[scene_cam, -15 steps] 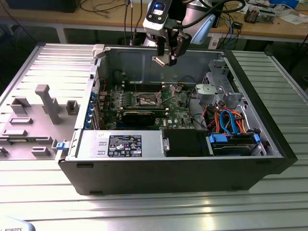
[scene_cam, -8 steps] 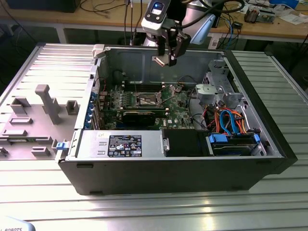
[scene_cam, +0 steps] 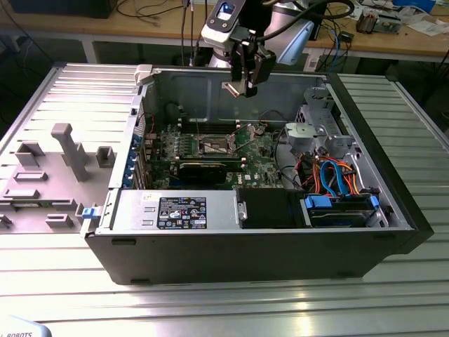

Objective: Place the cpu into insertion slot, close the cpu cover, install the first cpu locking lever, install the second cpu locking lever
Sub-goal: 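Place the cpu into insertion slot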

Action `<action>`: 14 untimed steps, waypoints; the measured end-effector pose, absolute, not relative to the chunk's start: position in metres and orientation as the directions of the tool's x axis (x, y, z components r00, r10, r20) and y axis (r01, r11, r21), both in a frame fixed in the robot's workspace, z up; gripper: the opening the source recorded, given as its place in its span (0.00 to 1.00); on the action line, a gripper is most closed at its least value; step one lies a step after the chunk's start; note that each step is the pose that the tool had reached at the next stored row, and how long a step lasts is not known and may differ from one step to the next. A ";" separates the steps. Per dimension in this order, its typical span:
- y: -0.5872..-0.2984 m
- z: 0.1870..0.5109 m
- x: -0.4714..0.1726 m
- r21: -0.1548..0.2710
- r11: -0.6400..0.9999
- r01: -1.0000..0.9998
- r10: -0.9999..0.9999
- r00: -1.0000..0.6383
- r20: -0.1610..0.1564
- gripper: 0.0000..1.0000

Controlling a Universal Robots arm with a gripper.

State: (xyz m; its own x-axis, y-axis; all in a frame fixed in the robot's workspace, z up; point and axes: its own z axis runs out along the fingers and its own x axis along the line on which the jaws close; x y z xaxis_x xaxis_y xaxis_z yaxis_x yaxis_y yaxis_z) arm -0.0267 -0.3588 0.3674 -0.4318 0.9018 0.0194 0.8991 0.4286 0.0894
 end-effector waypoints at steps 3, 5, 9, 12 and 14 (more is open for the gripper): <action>-0.359 0.367 -0.027 0.089 0.427 0.900 0.903 -0.430 0.019 0.54; -0.359 0.367 -0.027 0.089 0.394 0.915 0.918 -0.397 0.019 0.54; -0.359 0.367 -0.027 0.089 0.344 0.935 0.938 -0.347 0.019 0.54; -0.359 0.366 -0.027 0.089 0.280 0.956 0.959 -0.282 0.019 0.54; -0.359 0.365 -0.027 0.089 0.237 0.967 0.971 -0.240 0.019 0.54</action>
